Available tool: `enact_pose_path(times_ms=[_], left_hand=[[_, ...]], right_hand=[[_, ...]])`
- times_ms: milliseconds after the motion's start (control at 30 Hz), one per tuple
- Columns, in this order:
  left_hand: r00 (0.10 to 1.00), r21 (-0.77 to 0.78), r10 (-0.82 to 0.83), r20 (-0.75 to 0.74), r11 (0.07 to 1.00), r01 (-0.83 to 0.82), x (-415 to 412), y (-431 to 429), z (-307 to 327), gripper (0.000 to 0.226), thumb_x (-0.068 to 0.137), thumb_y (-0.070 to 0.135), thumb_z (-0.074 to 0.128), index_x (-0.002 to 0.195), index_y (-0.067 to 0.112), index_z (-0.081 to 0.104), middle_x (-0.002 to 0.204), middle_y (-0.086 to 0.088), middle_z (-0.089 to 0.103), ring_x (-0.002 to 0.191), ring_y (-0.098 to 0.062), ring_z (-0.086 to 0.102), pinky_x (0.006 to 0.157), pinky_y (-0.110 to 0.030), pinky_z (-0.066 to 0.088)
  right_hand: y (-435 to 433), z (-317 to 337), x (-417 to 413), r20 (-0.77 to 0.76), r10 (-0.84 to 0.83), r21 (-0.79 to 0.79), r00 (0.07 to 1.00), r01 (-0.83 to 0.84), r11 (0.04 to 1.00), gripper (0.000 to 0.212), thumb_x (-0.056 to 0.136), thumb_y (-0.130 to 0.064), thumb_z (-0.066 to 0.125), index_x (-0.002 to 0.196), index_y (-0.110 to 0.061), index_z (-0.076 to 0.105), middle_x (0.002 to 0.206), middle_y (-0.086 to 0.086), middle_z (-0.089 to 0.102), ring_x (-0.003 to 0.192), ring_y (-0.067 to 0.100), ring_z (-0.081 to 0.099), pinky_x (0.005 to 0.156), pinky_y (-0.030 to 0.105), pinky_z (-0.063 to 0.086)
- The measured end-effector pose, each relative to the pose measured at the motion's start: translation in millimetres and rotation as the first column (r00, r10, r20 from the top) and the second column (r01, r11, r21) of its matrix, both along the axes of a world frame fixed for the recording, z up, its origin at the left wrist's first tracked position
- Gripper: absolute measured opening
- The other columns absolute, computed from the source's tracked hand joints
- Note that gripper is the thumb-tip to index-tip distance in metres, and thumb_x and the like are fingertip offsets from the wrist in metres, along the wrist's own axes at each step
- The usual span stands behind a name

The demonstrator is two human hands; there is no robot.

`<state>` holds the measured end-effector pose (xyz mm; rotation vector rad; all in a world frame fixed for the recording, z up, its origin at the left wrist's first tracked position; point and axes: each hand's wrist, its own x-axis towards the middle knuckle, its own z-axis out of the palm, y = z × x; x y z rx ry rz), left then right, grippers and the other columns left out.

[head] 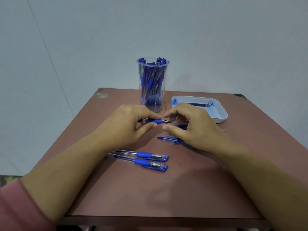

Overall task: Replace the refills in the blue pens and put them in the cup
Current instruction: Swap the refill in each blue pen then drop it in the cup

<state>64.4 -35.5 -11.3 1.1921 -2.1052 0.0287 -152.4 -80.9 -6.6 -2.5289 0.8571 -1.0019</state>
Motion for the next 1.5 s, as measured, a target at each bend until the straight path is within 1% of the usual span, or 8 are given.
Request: enact_pose_path(times_ms=[200, 367, 567, 833, 1033, 1167, 1300, 1500], left_hand=[[1.0, -0.032, 0.001, 0.021, 0.999, -0.001, -1.1, 1.0, 0.9, 0.02, 0.087, 0.025, 0.071, 0.107, 0.023, 0.074, 0.089, 0.011, 0.072, 0.076, 0.001, 0.061, 0.072, -0.004, 0.04], [1.0, -0.034, 0.004, 0.019, 0.999, -0.003, -0.8, 1.8, 1.5, 0.02, 0.087, 0.023, 0.072, 0.107, 0.022, 0.074, 0.087, 0.012, 0.071, 0.073, 0.006, 0.058, 0.07, -0.004, 0.04], [1.0, -0.024, -0.003, 0.024, 1.0, 0.003, -1.0, 2.3, 2.5, 0.021, 0.087, 0.021, 0.073, 0.108, 0.022, 0.074, 0.088, 0.01, 0.072, 0.077, -0.002, 0.063, 0.071, -0.006, 0.044], [1.0, -0.033, -0.001, 0.011, 0.999, 0.001, -0.4, 2.5, 2.2, 0.02, 0.087, 0.022, 0.072, 0.107, 0.021, 0.074, 0.088, 0.01, 0.072, 0.075, -0.001, 0.062, 0.072, -0.006, 0.042], [1.0, -0.043, -0.008, 0.0, 0.999, 0.008, -0.9, 2.7, 2.3, 0.021, 0.087, 0.02, 0.072, 0.108, 0.021, 0.074, 0.088, 0.01, 0.071, 0.076, 0.0, 0.061, 0.071, -0.003, 0.04], [1.0, -0.05, -0.006, -0.004, 0.999, 0.006, -0.1, 1.9, 1.3, 0.019, 0.088, 0.023, 0.072, 0.107, 0.02, 0.074, 0.088, 0.01, 0.071, 0.076, 0.0, 0.062, 0.071, -0.003, 0.04], [1.0, -0.054, -0.009, -0.007, 0.999, 0.008, 0.0, 1.7, 2.2, 0.02, 0.087, 0.021, 0.072, 0.107, 0.02, 0.074, 0.086, 0.014, 0.068, 0.073, 0.007, 0.058, 0.071, -0.002, 0.039], [1.0, -0.058, 0.002, -0.017, 0.998, -0.003, 1.6, 1.0, 1.6, 0.02, 0.086, 0.02, 0.073, 0.106, 0.019, 0.075, 0.086, 0.011, 0.07, 0.076, 0.0, 0.061, 0.071, -0.006, 0.043]], right_hand=[[-2.2, 0.1, 0.2, -0.056, -0.036, -0.026, 0.998, 0.035, 0.999, 0.024, 0.091, -0.042, 0.058, 0.091, -0.023, 0.072, 0.082, -0.013, 0.061, 0.083, 0.009, 0.055, 0.075, 0.035, 0.048], [0.0, 0.7, -0.4, -0.004, -0.052, 0.048, 0.999, 0.053, 0.997, 0.028, 0.085, -0.051, 0.061, 0.106, -0.033, 0.066, 0.09, -0.015, 0.061, 0.088, 0.006, 0.055, 0.075, 0.019, 0.045], [0.0, 0.0, 0.9, -0.014, -0.02, 0.056, 1.0, 0.021, 0.998, 0.014, 0.088, -0.035, 0.067, 0.101, -0.029, 0.068, 0.085, -0.016, 0.062, 0.086, 0.007, 0.058, 0.074, 0.022, 0.047], [1.3, 0.6, 0.9, -0.056, -0.039, 0.097, 0.998, 0.045, 0.994, 0.021, 0.093, -0.039, 0.058, 0.093, -0.023, 0.072, 0.083, -0.01, 0.068, 0.082, 0.008, 0.06, 0.075, 0.038, 0.05], [4.9, 3.4, 1.3, 0.029, -0.028, 0.206, 0.999, 0.021, 0.978, 0.035, 0.089, -0.053, 0.052, 0.105, -0.029, 0.07, 0.087, -0.009, 0.07, 0.083, 0.009, 0.065, 0.077, 0.037, 0.053], [1.6, 0.6, 1.1, -0.017, -0.041, 0.193, 0.999, 0.043, 0.98, 0.015, 0.089, -0.04, 0.063, 0.095, -0.029, 0.071, 0.082, -0.008, 0.071, 0.077, 0.009, 0.066, 0.075, 0.04, 0.054], [5.1, 2.3, 1.8, 0.048, -0.03, 0.267, 0.998, 0.016, 0.964, 0.035, 0.083, -0.058, 0.056, 0.108, -0.037, 0.067, 0.092, -0.007, 0.071, 0.089, 0.01, 0.066, 0.082, 0.033, 0.054], [4.4, 3.5, 2.9, 0.049, -0.047, 0.224, 0.998, 0.035, 0.974, 0.006, 0.088, -0.029, 0.067, 0.089, -0.035, 0.07, 0.082, -0.01, 0.072, 0.078, 0.006, 0.067, 0.075, 0.027, 0.053]])
